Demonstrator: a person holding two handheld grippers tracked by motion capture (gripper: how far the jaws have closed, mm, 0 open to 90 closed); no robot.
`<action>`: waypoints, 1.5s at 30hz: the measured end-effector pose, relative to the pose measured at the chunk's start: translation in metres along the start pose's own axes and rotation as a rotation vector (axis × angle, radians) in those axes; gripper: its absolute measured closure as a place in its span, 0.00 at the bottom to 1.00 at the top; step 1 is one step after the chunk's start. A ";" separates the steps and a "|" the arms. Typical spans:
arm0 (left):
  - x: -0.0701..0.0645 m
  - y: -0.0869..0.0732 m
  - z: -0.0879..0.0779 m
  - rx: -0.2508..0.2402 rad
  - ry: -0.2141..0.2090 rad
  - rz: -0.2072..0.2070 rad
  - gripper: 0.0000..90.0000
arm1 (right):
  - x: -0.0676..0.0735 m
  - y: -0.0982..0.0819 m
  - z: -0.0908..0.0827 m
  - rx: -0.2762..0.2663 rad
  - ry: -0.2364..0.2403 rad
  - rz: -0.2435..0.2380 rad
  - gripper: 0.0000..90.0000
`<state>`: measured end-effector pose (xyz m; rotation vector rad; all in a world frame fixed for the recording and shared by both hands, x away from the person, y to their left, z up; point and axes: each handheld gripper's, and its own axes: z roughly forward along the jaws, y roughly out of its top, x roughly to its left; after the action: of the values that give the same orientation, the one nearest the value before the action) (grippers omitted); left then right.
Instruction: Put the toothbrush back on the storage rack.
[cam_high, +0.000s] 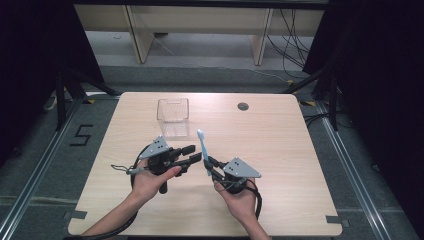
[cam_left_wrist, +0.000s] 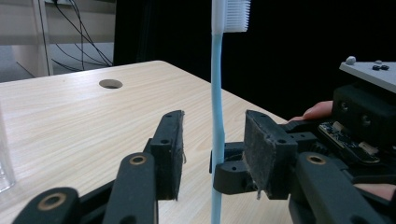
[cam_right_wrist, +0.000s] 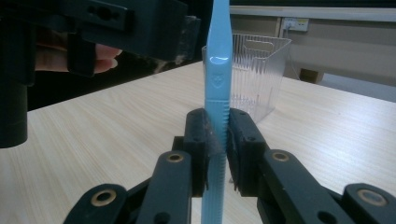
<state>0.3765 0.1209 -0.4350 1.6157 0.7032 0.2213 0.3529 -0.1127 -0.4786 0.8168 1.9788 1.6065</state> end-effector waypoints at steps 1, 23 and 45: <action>0.000 0.000 0.001 0.000 -0.003 0.001 0.65 | 0.001 0.000 -0.001 0.019 -0.002 0.008 0.88; 0.000 -0.001 0.013 -0.031 -0.017 0.020 0.89 | 0.006 0.001 0.003 0.010 0.010 0.016 0.88; 0.002 0.006 0.004 -0.049 -0.002 0.058 0.94 | 0.006 0.002 0.008 0.011 0.022 0.018 0.67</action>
<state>0.3822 0.1182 -0.4304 1.5906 0.6449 0.2768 0.3545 -0.1024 -0.4780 0.8263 2.0021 1.6229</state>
